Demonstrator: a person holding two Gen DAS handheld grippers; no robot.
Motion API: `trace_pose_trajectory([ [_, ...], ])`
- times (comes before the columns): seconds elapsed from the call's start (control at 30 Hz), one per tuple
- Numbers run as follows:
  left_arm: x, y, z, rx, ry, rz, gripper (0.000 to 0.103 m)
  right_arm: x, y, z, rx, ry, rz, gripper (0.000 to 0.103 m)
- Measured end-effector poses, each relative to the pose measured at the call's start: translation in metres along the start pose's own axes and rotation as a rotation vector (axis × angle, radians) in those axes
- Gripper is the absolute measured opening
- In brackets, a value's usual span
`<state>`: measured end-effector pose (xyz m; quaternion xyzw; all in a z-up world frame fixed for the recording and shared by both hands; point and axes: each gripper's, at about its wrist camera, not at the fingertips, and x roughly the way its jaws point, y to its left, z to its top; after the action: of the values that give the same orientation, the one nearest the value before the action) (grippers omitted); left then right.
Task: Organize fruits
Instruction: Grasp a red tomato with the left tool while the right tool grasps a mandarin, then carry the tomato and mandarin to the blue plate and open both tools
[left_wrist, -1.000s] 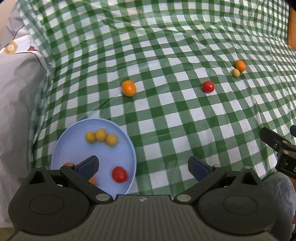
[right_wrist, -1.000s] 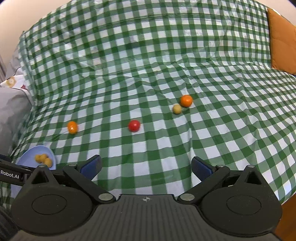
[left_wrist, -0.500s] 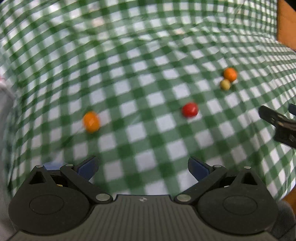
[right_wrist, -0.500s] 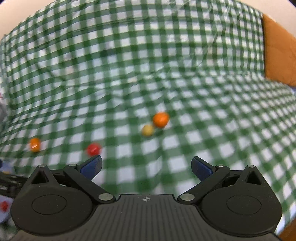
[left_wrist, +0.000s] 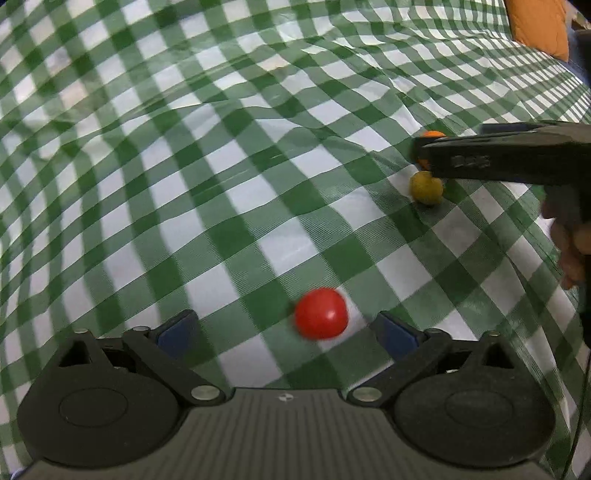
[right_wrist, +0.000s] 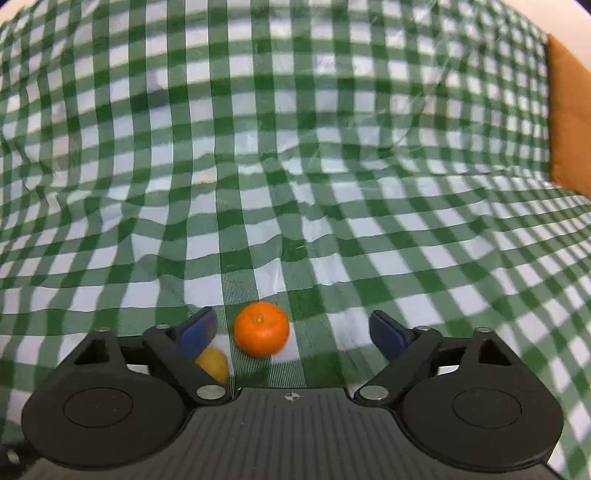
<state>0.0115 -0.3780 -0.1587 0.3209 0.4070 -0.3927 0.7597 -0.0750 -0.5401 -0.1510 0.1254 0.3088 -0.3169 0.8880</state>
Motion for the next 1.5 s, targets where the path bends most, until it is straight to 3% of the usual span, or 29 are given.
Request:
trace_pose_trajectory([
  [0.03, 0.003, -0.002, 0.001, 0.003, 0.002, -0.013, 0.083, 0.006, 0.001, -0.002, -0.005, 0.01, 0.008, 0.069],
  [0.07, 0.004, -0.002, 0.001, 0.001, 0.0, -0.042, 0.067, 0.013, 0.001, -0.005, -0.016, 0.028, 0.016, 0.063],
  [0.1, 0.001, -0.002, 0.001, -0.011, -0.011, -0.077, 0.032, 0.014, 0.003, -0.009, -0.039, 0.005, 0.01, 0.057],
  [0.13, -0.003, -0.002, 0.0, -0.008, -0.019, -0.098, 0.033, 0.01, 0.006, -0.012, -0.074, -0.016, 0.016, 0.037],
  [0.2, -0.007, -0.005, -0.002, 0.004, -0.026, -0.074, 0.033, 0.004, 0.012, -0.015, -0.119, -0.018, -0.003, 0.037],
  [0.3, -0.016, 0.003, -0.008, -0.024, -0.021, -0.097, 0.033, -0.009, 0.009, -0.017, -0.103, -0.029, -0.034, 0.037],
  [0.47, -0.06, 0.022, -0.02, -0.092, -0.036, -0.076, 0.033, -0.054, 0.001, -0.009, -0.056, -0.047, -0.046, 0.037],
  [0.67, -0.138, 0.053, -0.061, -0.178, -0.038, -0.025, 0.033, -0.148, 0.032, -0.015, -0.033, -0.045, 0.072, 0.037],
  [0.93, -0.238, 0.091, -0.152, -0.265, -0.032, 0.064, 0.033, -0.258, 0.115, -0.048, -0.02, 0.024, 0.282, 0.037],
  [1.2, -0.298, 0.12, -0.235, -0.355, 0.0, 0.125, 0.033, -0.348, 0.18, -0.083, -0.075, 0.061, 0.404, 0.037],
  [1.5, -0.342, 0.136, -0.289, -0.429, -0.038, 0.137, 0.033, -0.404, 0.219, -0.125, -0.19, 0.096, 0.479, 0.037],
])
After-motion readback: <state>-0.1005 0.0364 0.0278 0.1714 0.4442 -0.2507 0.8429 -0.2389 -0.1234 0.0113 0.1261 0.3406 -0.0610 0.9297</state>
